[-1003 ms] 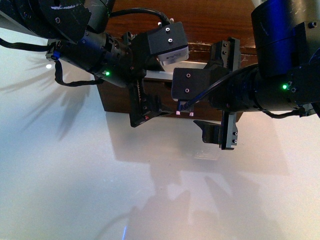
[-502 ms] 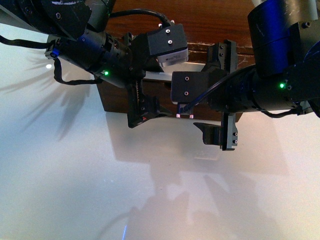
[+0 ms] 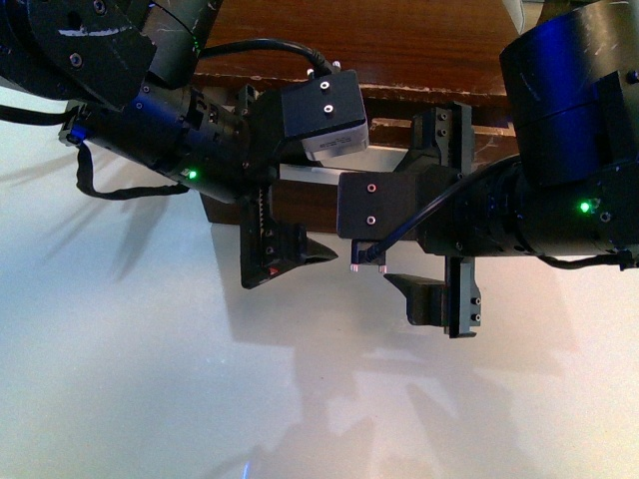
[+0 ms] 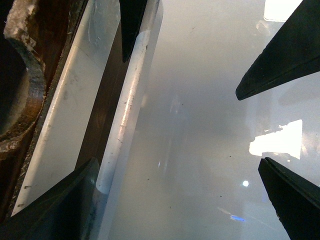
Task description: Open drawer
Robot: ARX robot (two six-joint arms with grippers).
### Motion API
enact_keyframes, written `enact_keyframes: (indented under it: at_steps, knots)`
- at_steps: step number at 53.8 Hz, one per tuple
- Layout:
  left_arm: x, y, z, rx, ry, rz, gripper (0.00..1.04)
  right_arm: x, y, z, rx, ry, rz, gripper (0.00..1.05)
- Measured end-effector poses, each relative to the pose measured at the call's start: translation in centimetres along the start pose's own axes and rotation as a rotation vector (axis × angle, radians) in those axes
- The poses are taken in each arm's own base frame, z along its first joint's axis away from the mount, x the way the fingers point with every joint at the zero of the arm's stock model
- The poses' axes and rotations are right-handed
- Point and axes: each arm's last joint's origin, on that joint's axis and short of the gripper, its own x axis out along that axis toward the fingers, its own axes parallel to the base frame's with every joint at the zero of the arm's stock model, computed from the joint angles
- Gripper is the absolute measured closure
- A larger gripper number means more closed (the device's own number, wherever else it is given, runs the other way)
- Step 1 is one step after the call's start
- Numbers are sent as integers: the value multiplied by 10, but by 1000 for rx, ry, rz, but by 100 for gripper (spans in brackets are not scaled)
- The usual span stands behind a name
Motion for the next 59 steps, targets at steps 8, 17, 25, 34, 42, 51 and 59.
enact_keyframes:
  at_steps: [8,17,25,34,42,51,59]
  knots:
    - [-5,-11,-2,2,-7,-2,8,-3,12,10,11,-9,6,9]
    - [-10,-25,-5,0,-14,-18,8,-8,25,19,9,-15,27,9]
    - [-13,-31,-6,-3,-18,-25,8,-11,32,24,6,-17,38,9]
    - [-15,-36,-7,2,-18,-34,8,-14,37,27,11,-16,47,9]
    - [-17,-40,-7,5,-18,-47,8,-16,41,29,8,-20,54,9]
    - [-20,-43,-7,0,-22,-67,8,-18,44,31,5,-32,66,9]
    - [-22,-45,-7,1,-21,-76,8,-20,46,33,1,-40,77,9]
